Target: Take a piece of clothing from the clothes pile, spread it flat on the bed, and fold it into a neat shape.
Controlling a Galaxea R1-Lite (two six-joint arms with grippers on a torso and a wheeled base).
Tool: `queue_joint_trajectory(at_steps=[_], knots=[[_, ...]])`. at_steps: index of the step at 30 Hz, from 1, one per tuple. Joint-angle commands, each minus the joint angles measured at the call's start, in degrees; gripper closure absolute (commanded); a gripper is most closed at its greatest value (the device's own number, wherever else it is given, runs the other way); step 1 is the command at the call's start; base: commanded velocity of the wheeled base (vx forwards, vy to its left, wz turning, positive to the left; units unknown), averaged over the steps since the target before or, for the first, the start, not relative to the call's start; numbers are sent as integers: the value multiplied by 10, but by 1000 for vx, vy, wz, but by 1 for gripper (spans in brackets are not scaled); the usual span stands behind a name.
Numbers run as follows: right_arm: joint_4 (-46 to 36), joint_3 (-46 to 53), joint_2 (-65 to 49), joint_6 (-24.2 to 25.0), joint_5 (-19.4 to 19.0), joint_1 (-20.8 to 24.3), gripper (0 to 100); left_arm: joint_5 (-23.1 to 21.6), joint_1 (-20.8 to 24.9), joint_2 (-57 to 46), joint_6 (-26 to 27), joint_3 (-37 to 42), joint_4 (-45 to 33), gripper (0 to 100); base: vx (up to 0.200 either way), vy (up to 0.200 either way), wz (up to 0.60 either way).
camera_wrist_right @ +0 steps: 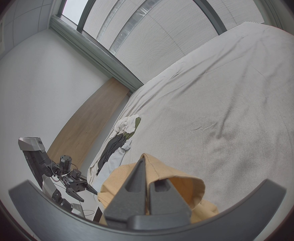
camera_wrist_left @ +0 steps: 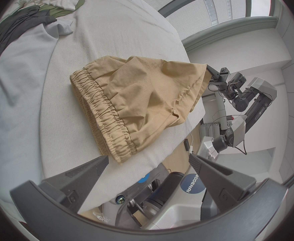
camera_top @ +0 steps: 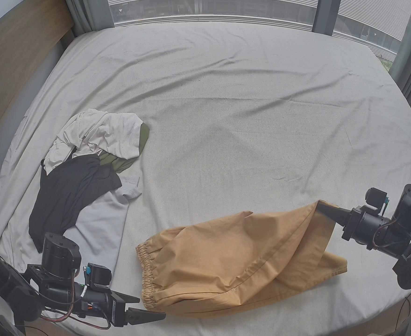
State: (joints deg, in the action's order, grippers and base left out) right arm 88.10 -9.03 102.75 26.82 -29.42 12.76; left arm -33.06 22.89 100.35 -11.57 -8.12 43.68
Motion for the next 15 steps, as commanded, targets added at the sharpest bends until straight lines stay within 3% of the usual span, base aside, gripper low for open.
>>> queue_joint_trajectory(at_steps=[1,9,15], knots=[[1,-1,-7,3,-6,-4,100,4,13,55,-2,5,23,0,0,0,0],[1,-1,-14,7,-12,-5,100,5,32,72,-23,-3,51,0,0,0,0],[0,0,-15,7,-12,-4,100,5,57,85,-69,-4,147,0,0,0,0]])
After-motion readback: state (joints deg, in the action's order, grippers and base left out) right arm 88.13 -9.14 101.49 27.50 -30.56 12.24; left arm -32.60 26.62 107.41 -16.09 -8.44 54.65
